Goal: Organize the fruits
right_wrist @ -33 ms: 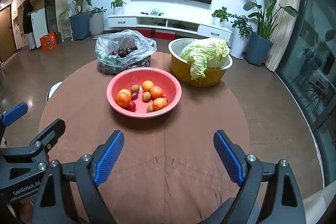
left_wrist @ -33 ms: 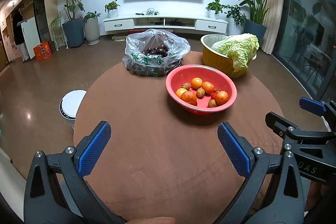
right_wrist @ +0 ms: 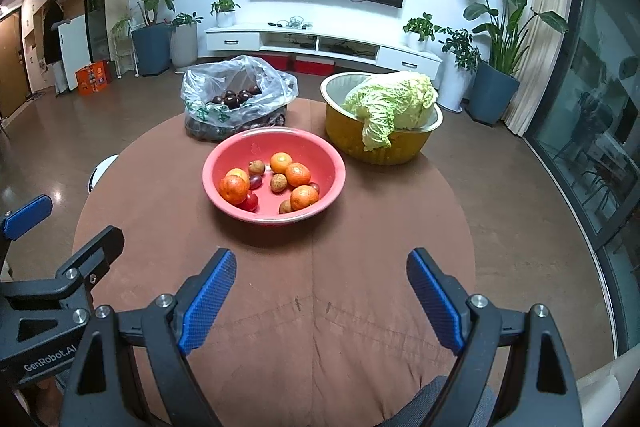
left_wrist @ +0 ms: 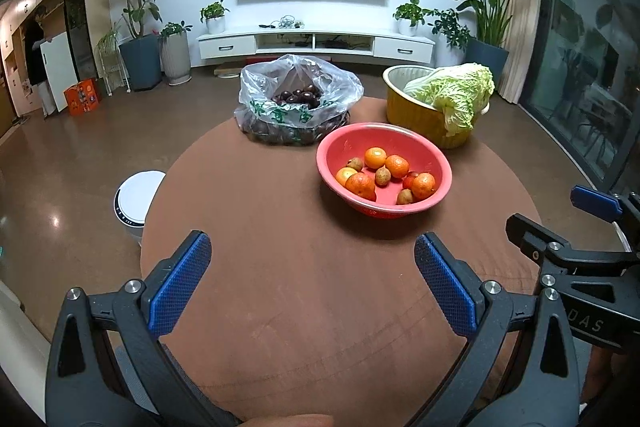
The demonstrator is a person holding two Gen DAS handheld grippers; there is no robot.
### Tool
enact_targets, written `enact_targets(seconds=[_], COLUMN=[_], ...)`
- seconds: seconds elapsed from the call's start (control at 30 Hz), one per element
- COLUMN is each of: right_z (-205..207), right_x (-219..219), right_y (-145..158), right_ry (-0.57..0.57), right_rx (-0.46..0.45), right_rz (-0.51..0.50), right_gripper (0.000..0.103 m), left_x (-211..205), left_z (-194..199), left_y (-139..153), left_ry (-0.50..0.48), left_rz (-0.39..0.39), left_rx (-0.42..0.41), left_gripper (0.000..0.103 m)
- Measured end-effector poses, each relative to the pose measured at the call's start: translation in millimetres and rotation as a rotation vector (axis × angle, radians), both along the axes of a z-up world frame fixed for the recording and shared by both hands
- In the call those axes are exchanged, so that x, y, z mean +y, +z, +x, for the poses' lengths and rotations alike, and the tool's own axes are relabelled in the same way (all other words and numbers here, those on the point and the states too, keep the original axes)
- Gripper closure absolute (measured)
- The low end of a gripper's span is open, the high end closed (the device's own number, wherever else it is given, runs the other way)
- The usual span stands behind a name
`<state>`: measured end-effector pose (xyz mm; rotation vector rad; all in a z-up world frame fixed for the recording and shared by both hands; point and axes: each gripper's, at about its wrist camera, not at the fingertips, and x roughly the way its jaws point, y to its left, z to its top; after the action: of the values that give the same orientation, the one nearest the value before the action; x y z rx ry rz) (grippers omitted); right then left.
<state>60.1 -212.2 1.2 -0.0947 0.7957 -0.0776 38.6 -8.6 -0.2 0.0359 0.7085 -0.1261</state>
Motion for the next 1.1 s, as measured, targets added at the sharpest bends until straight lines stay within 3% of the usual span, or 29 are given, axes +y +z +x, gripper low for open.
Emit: enact_targets(seconds=[1.1], right_z=[0.4], right_x=[-2.4], right_y=[-3.4], right_ry=[-0.009], right_rx=[0.004], right_rz=[-0.002], right_gripper=[0.014], left_x=[12.1], left_z=[17.1], left_y=[-10.9], left_ry=[0.050], left_rz=[0.012], left_rx=[0.016], left_gripper=[0.000])
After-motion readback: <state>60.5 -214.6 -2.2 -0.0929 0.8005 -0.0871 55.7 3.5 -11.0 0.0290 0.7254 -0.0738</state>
